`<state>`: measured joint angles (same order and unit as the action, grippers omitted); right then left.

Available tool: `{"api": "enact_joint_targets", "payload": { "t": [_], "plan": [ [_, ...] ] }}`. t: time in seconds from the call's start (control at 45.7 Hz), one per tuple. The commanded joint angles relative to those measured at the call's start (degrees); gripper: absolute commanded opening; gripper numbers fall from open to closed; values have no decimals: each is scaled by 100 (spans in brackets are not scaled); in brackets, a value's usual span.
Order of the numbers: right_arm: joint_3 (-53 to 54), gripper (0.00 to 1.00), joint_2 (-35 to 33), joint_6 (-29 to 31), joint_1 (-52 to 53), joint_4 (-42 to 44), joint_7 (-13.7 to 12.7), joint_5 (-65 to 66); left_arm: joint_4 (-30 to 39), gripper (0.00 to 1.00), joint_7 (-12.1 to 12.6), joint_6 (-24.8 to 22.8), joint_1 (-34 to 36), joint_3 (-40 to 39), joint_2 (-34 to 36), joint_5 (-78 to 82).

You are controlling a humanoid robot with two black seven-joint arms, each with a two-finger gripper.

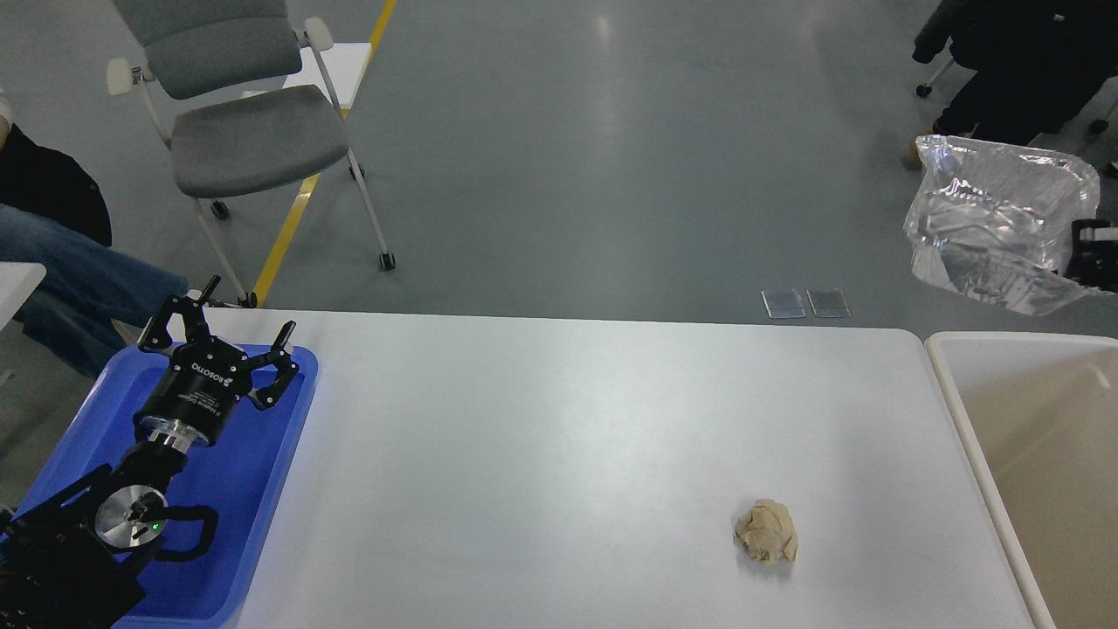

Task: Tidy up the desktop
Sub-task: 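Lift the foil packet with the right gripper toward the beige bin, then release the foil packet into the beige bin with the right gripper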

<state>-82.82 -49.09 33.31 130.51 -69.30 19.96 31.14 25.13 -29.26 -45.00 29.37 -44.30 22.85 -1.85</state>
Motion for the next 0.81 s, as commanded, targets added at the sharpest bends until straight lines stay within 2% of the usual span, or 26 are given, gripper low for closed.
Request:
{"api": "enact_joint_targets", "payload": {
  "t": [0.0, 0.175, 0.525, 0.635, 0.788],
  "plan": [
    [-15, 0, -645, -70, -1017, 1180, -10, 7, 1, 99, 0, 0, -1, 0, 1, 1],
    [450, 0, -979, -114, -2590, 2675, -10, -90, 1, 99, 0, 0, -1, 0, 1, 1],
    [3262, 0, -919, -237, -6439, 5153, -27, -178, 1, 99, 0, 0, -1, 0, 1, 1],
    [4150, 0, -637, -290, -7477, 5620, -45, -213, 1, 99, 0, 0, -1, 0, 1, 1],
    [4635, 0, -251, -377, -8084, 5910, -45, -222, 1, 99, 0, 0, -1, 0, 1, 1]
  ]
}}
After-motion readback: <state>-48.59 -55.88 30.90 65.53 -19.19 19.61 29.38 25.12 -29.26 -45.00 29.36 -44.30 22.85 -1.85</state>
